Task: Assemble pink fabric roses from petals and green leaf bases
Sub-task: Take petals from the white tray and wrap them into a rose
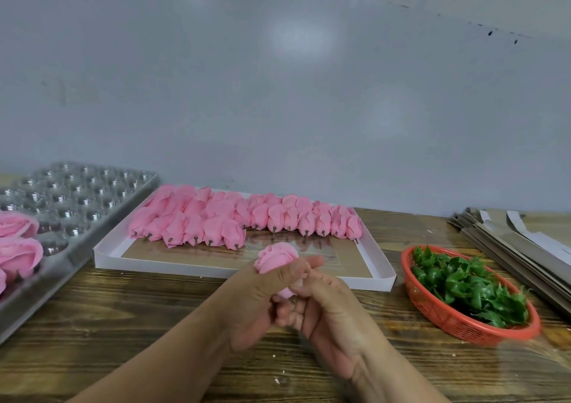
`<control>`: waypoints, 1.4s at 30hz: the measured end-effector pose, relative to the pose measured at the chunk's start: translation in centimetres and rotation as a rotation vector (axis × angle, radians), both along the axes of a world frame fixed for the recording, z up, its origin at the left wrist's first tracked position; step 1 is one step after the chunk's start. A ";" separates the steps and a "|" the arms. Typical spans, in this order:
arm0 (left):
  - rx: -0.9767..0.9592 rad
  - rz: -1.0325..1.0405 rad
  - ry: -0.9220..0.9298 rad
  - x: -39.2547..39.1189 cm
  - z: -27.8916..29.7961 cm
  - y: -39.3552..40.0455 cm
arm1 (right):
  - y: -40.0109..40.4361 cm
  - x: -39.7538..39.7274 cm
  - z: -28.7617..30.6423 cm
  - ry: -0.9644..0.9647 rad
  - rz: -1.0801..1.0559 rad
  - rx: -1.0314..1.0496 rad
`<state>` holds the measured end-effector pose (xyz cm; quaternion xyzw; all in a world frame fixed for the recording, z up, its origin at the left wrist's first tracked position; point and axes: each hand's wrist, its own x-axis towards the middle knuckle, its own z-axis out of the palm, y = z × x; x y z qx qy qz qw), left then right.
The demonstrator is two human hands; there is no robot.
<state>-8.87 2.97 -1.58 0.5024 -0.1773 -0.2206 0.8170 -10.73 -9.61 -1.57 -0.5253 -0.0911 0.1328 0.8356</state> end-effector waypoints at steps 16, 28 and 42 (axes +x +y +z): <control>0.080 0.060 0.026 0.2 0.1 -0.4 | 0.5 -0.7 -0.4 -0.228 -0.154 -0.269; -0.031 0.167 0.092 0.6 -0.5 -1.2 | 1.2 -0.5 -1.8 -0.455 -0.463 -0.563; 0.083 0.081 0.060 0.5 0.1 -0.3 | 0.7 -0.5 -1.1 -0.169 -0.139 -0.272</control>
